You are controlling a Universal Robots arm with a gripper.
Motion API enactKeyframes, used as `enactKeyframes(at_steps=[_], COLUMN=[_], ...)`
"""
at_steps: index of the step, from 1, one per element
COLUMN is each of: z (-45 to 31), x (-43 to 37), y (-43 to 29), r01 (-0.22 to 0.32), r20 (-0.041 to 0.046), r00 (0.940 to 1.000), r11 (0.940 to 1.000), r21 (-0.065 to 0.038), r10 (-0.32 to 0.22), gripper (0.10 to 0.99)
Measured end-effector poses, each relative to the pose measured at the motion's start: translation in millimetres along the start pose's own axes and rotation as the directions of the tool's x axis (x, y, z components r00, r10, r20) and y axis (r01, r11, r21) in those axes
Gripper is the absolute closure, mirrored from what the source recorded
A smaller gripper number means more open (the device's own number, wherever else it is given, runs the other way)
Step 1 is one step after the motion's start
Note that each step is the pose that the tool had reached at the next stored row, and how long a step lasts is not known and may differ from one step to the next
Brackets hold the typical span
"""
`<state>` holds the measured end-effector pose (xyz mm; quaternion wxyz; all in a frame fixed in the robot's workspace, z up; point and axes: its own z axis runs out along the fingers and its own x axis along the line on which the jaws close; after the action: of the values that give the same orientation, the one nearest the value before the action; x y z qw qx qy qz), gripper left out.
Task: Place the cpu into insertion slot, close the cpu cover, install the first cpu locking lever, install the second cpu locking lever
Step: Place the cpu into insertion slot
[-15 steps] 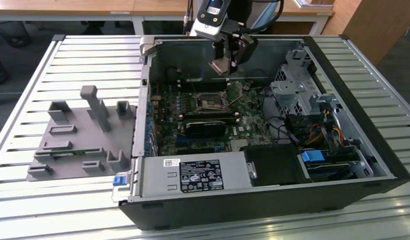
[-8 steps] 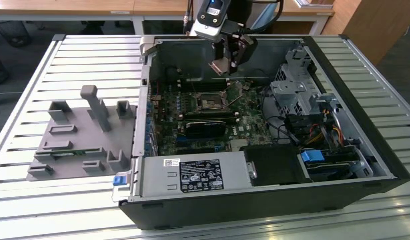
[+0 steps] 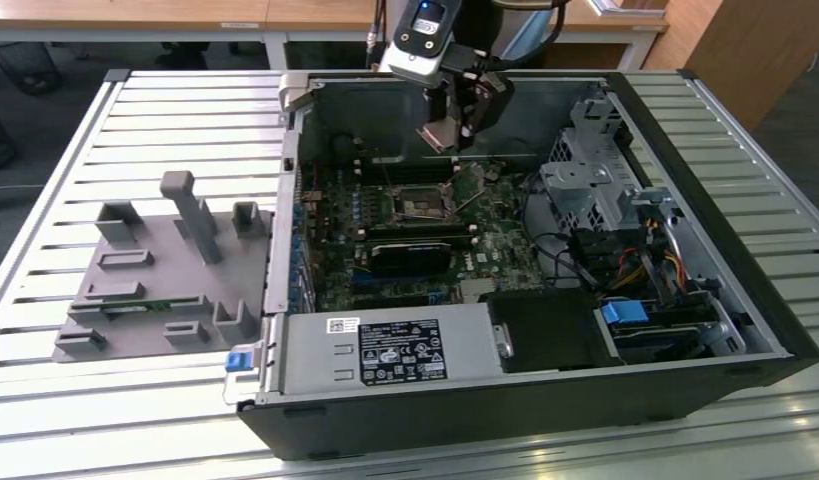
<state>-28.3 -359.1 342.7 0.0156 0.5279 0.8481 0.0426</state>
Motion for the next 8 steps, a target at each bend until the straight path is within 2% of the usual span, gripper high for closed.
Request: enactKeyframes(at_steps=[8], z=[3.7], x=[-0.1], y=[-0.3], r01=[0.0], r20=[0.0028], r00=[1.0], r11=[1.0], r21=[0.001], r10=[0.0], gripper=[0.545])
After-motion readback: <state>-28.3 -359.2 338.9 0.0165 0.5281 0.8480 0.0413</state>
